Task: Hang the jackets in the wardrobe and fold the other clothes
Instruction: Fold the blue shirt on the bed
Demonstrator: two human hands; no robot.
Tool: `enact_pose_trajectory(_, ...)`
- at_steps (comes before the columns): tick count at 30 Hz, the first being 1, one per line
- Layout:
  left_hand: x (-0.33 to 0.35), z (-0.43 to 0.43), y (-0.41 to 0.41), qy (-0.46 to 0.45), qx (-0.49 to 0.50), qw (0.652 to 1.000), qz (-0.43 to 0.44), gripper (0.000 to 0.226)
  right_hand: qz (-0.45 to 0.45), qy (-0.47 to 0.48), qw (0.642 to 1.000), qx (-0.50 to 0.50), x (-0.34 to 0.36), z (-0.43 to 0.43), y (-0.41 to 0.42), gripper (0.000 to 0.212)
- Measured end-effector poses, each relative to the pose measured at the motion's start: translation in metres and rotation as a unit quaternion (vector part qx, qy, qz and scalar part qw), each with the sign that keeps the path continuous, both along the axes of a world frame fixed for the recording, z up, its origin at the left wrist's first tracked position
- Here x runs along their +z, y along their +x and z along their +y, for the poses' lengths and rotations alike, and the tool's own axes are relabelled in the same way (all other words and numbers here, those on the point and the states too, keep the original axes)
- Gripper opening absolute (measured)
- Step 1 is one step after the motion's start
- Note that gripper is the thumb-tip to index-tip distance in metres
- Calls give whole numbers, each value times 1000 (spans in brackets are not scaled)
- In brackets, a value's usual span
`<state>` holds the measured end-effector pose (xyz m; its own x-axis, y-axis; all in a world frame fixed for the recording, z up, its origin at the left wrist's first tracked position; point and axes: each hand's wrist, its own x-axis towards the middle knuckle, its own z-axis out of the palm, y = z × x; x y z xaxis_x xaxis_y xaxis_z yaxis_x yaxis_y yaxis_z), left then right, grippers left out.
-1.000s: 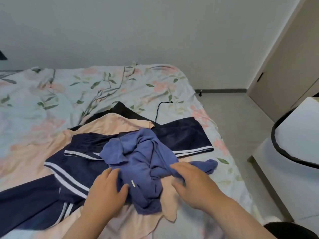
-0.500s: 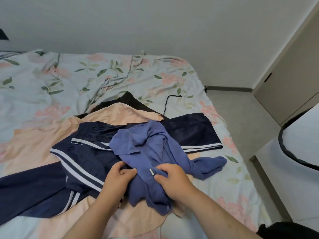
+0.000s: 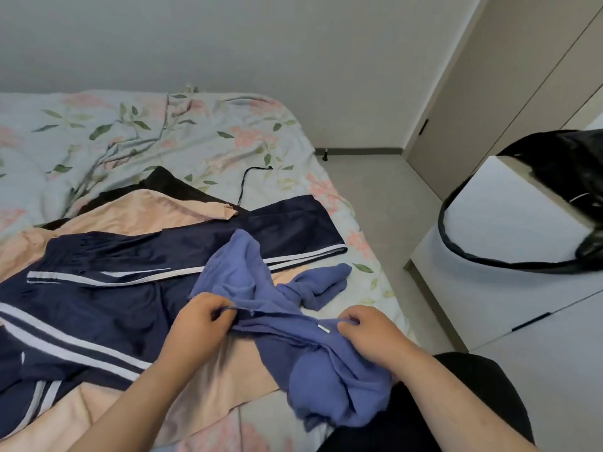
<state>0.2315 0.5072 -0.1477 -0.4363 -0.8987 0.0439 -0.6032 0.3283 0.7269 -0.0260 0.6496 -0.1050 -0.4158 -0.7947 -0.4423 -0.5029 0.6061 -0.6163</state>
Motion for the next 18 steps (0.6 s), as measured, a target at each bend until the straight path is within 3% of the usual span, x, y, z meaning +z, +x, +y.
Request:
enact_pose_trajectory(2, -1, 4, -6, 18, 9, 1000, 5, 31, 111, -56, 992, 9, -6, 8, 5, 12)
enact_pose_trajectory(4, 0, 8, -9, 45, 30, 998, 35, 36, 145, -95, 983, 67, -9, 14, 16, 27)
enact_pose_trajectory(6, 3, 12, -13, 74, 47, 995, 56, 39, 170, -75, 971, 149, -16, 18, 26, 42)
enact_pose_trajectory(9, 11, 15, -15, 101, 61, 990, 83, 37, 203, -64, 958, 190, -24, 22, 25, 18)
enact_pose_trajectory(11, 15, 14, -14, 107, 68, 986, 104, 38, 162, -98, 971, 144, -25, 26, 17, 12)
enact_pose_trajectory(14, 19, 12, -16, 127, 73, 980, 137, 39, 55, -143, 987, 38, -23, 33, 9, 24)
enact_pose_trajectory(18, 27, 8, -22, 205, 82, 958, 182, 39, -83, -178, 977, -86, -21, 40, 4, 29)
